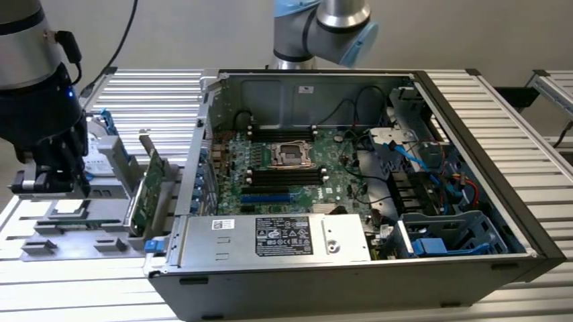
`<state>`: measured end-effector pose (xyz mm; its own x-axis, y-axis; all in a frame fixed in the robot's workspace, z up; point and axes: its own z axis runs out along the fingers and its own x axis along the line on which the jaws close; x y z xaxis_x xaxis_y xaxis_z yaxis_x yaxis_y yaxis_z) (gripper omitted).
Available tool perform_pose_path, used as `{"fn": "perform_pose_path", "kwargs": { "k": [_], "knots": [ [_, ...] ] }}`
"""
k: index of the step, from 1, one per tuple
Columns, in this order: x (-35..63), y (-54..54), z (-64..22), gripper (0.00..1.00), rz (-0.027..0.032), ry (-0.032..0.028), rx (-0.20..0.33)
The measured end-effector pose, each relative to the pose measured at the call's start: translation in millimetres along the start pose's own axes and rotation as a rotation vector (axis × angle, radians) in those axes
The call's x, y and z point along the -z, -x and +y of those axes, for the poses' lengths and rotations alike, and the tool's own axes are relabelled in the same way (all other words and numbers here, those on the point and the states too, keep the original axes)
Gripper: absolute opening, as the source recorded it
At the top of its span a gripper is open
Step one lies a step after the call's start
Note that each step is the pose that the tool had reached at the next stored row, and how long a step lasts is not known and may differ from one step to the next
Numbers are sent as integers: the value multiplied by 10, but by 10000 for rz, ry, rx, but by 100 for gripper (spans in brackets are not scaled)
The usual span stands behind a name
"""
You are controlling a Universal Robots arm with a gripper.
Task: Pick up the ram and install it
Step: 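Pick up the ram and move it above insertion slot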
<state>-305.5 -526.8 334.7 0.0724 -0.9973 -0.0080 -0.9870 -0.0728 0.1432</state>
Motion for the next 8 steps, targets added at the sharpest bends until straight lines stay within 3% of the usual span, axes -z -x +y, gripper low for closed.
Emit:
{"fn": "perform_pose_path", "kwargs": {
  "k": [8],
  "knots": [
    [302, -24, -323, 14, -8, 109, 1]
  ]
}}
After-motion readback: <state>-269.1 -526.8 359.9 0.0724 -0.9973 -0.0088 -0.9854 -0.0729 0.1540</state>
